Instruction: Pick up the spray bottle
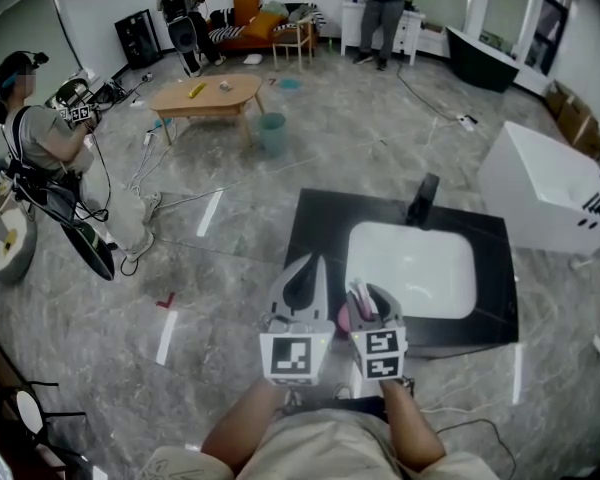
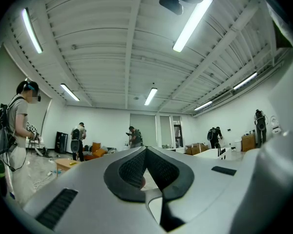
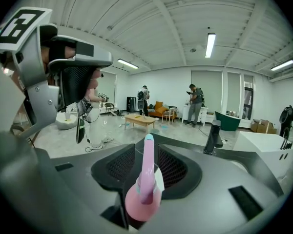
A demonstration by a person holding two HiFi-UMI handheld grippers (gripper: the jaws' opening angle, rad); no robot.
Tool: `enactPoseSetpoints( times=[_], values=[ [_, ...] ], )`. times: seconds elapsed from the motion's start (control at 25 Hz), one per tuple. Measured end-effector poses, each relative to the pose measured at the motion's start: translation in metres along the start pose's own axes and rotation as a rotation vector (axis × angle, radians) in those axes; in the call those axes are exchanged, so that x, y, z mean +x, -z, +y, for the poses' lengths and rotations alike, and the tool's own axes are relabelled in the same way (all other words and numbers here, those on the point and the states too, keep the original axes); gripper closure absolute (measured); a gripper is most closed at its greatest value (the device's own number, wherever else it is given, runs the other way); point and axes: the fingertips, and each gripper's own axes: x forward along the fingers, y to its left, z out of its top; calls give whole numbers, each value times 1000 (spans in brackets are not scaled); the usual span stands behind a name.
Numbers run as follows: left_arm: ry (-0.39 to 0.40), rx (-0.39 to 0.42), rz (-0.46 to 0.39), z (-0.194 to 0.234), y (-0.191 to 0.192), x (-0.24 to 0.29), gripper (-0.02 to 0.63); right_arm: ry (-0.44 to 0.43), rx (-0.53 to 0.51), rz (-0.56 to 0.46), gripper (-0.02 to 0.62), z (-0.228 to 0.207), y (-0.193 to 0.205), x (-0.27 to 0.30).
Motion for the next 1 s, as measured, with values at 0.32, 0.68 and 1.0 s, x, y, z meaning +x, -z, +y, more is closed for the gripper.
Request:
enactPoseSetpoints(
  times=[0.32, 0.68, 1.0],
  values=[
    [-2, 8, 1, 5, -1, -2, 604, 36, -14, -1, 523, -2, 0, 1],
    [-3, 5, 7, 5, 2, -6, 604, 52, 21, -45, 528, -4, -7, -6],
    [2, 2, 7, 3, 3, -8, 604, 63, 27, -122, 528, -9, -39, -21]
  ],
)
